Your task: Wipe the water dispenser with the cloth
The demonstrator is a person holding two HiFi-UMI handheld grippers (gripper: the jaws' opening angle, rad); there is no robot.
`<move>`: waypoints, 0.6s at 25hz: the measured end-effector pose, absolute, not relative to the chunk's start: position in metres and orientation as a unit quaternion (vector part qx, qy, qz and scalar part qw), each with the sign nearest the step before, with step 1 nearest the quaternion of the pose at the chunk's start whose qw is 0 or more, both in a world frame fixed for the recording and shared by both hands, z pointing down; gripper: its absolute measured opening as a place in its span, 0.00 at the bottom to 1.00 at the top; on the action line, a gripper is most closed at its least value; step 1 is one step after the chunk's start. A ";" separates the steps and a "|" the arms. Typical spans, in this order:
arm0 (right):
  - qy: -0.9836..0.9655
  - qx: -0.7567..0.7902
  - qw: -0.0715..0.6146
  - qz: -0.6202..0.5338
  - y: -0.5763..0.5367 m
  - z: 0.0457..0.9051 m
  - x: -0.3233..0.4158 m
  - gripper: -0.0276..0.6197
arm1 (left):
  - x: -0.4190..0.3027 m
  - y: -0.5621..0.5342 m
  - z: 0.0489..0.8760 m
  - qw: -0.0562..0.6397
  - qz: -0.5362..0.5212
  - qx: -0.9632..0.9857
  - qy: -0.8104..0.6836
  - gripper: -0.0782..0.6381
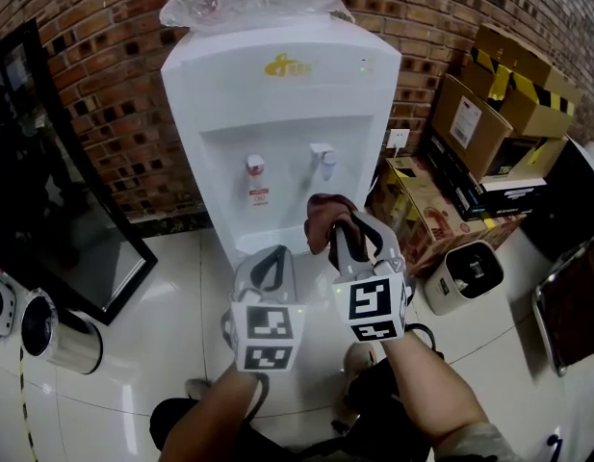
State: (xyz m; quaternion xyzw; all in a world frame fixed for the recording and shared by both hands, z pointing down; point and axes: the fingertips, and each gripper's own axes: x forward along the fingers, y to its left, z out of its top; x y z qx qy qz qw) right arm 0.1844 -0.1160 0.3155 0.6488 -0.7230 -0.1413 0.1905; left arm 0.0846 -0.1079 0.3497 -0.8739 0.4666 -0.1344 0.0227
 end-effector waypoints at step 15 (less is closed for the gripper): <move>-0.811 0.500 0.235 -0.192 -0.132 0.366 0.001 0.15 | -0.083 -0.116 0.357 0.005 -0.153 -0.795 0.587 0.11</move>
